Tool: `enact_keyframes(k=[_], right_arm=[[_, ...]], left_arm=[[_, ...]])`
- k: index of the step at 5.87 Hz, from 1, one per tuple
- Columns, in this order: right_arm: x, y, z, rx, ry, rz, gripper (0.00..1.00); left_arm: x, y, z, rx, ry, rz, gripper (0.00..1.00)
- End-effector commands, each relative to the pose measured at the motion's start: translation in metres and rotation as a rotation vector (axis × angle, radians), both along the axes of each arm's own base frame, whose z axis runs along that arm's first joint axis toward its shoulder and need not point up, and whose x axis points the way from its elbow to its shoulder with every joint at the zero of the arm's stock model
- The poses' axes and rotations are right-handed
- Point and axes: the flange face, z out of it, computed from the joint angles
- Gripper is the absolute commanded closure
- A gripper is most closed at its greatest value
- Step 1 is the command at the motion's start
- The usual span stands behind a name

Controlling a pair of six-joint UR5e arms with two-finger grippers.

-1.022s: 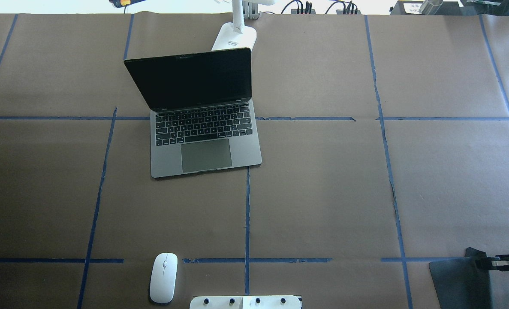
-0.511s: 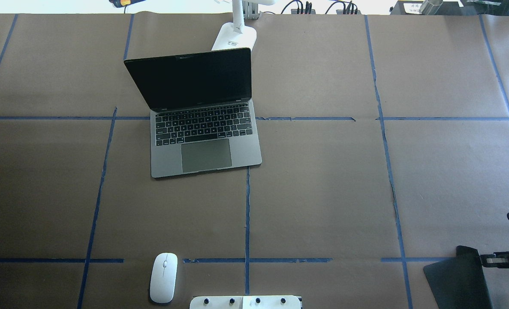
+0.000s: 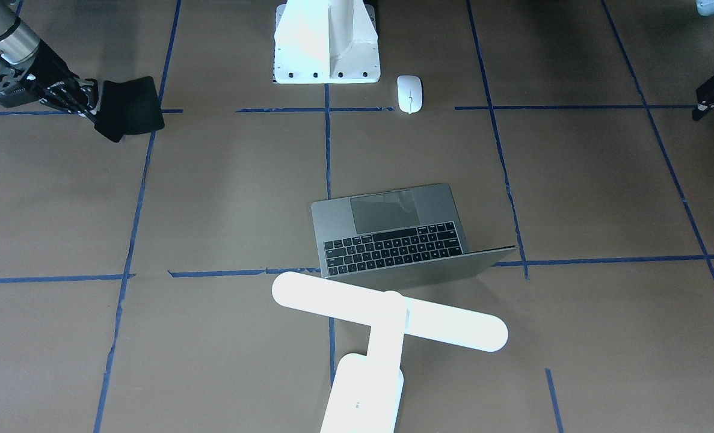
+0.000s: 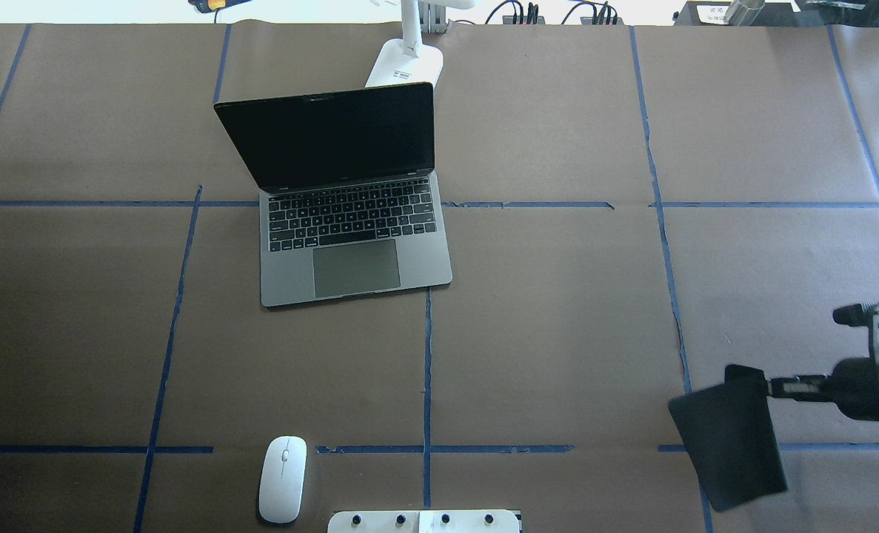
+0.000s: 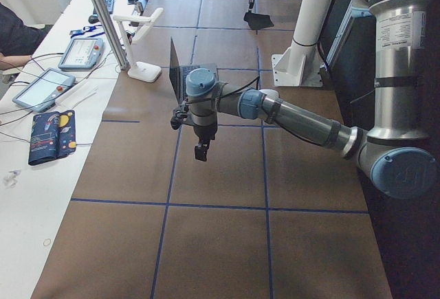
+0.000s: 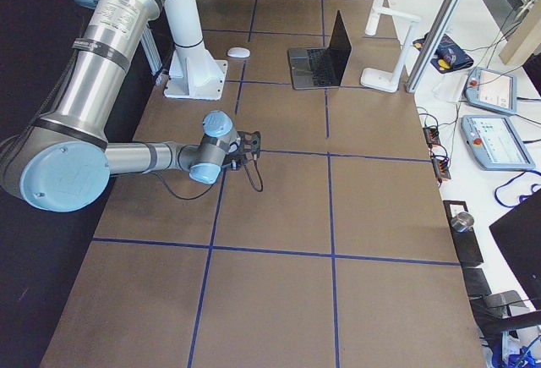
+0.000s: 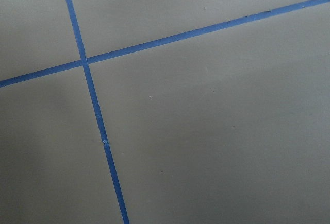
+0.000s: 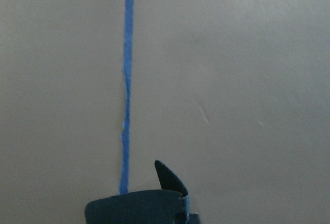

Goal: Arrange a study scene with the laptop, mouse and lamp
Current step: 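Carry the black mouse pad with the right gripper beside the laptop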

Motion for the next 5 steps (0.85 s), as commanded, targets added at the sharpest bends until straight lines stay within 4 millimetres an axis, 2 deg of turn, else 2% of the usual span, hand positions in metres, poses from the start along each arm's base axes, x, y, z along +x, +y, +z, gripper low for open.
enact_keyframes(k=[1,3,4,5], right_arm=[[-0.049,-0.084,-0.046,-0.001,-0.026,0.078,1.00],[-0.102,-0.186,-0.085,-0.016,-0.003,0.160,1.00],[-0.134,-0.237,-0.113,-0.017,-0.017,0.181,1.00],[-0.160,-0.276,-0.146,-0.028,-0.010,0.195,1.00]], left_arm=[[0.001,0.001,-0.003,-0.005,0.029,0.003,0.00],[0.001,0.000,-0.005,0.001,0.030,0.003,0.00],[0.002,0.000,-0.006,0.004,0.030,0.003,0.00],[0.002,-0.001,-0.007,0.006,0.031,0.002,0.00]])
